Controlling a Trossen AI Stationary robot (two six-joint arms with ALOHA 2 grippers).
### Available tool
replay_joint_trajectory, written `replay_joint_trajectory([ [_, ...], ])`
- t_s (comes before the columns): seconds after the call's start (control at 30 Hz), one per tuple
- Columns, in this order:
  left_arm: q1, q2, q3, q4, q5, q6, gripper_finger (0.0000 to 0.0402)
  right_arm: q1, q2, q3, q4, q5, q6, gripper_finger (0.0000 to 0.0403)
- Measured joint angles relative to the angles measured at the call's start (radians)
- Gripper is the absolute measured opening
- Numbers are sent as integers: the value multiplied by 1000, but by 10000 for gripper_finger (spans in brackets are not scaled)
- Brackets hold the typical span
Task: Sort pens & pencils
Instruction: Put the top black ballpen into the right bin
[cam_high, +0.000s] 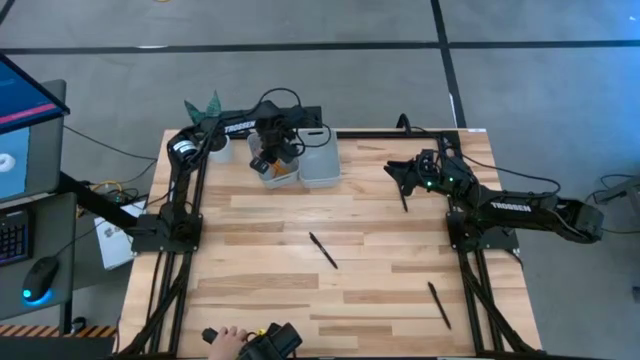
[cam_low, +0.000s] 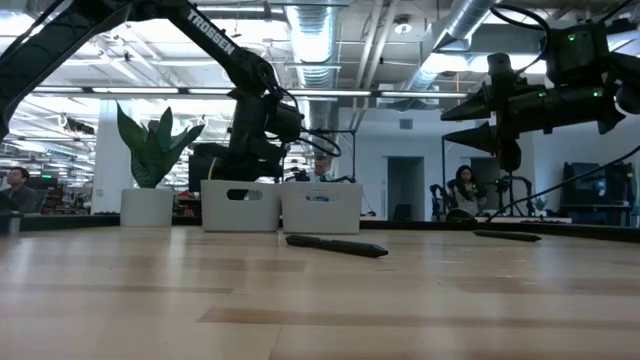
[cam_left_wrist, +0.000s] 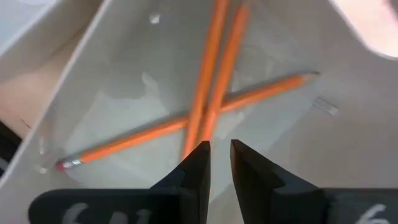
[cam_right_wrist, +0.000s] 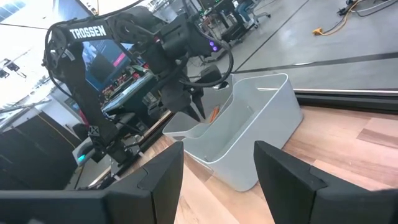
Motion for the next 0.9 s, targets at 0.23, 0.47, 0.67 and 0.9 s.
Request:
replay_joint_trajectory([
  [0.23,15,-44,22,-17,-37,-3,53,0,0,0,0,0,0,217],
  [0.47,36,-112,24,-84,-103,-73,53,0,0,0,0,0,0,217],
  [0.67,41,-205,24,-102,-83,-233,52,0,0,0,2,-1,0,217],
  [0.9,52,-381,24,-36,113,-461,52,0,0,0,40,-5,0,217],
])
